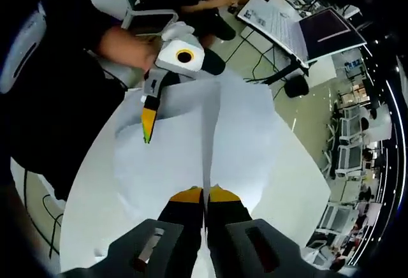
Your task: Organize the stack of printing papers by aligning and flattening the scattered papers on the table
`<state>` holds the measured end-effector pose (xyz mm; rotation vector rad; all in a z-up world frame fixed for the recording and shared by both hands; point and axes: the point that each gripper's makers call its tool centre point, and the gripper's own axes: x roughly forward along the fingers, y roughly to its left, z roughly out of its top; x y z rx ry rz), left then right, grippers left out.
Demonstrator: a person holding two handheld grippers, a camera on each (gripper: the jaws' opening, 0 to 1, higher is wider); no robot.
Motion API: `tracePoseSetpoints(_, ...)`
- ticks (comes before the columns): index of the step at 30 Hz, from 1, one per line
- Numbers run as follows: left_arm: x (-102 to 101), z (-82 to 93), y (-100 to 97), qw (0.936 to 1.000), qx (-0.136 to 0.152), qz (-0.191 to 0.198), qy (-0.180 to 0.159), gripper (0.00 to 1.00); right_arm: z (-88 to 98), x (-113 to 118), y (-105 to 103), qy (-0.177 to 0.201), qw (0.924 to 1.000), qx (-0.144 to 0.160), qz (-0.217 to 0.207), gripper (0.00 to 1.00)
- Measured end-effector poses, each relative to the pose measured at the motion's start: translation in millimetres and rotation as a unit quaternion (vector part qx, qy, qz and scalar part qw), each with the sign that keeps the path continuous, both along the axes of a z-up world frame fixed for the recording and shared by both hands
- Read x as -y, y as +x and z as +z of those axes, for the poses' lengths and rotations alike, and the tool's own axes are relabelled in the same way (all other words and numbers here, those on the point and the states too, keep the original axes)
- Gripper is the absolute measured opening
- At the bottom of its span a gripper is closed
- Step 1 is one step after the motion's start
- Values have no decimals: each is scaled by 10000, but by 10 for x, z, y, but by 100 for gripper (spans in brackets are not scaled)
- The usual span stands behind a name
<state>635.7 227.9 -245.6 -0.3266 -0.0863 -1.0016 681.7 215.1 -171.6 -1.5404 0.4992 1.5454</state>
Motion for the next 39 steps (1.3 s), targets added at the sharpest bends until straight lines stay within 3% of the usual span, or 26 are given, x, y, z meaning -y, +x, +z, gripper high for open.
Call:
tracePoseSetpoints(7,-3,-15,16,10000,-13,68,43,28,106,-25,-174,99,9994,-344,5,0)
tracePoseSetpoints(9,1,-15,11,10000,-14,65,43,28,81,22,-240,-48,9984,-551,-115,0)
tracePoseSetpoints(12,4,-25,10,9999,-14,88,79,28,32,102,-260,-265,9975,-625,-205,0)
tracePoseSetpoints(15,-3,-50,26,9997,-25,175,161,28,-7,239,-376,-477,9938,-979,-219,0)
tracePoseSetpoints(18,18,-70,14,9996,-54,133,222,27,-14,245,-467,-405,9915,-1223,-198,0)
tracePoseSetpoints(21,31,-125,-19,9992,19,106,381,23,-58,228,-516,-375,9915,-1234,-168,0)
tracePoseSetpoints(23,24,-130,-44,9987,161,118,460,14,-99,208,-538,-355,9922,-1189,-79,0)
tracePoseSetpoints(26,-8,-114,-70,9984,302,161,443,8,-145,142,-507,-172,9949,-990,96,0)
tracePoseSetpoints(28,-53,-104,-47,9975,412,339,474,6,-160,71,-432,103,9968,-693,379,0)
tracePoseSetpoints(29,-61,-92,-58,9974,451,345,446,6,-185,88,-414,132,9970,-665,365,4)
tracePoseSetpoints(34,-71,-51,-101,9955,694,419,486,5,-284,238,-309,200,9968,-725,287,9)
tracePoseSetpoints(39,-55,-44,-118,9947,791,376,543,5,-218,375,-183,775,9929,-907,-5,11)
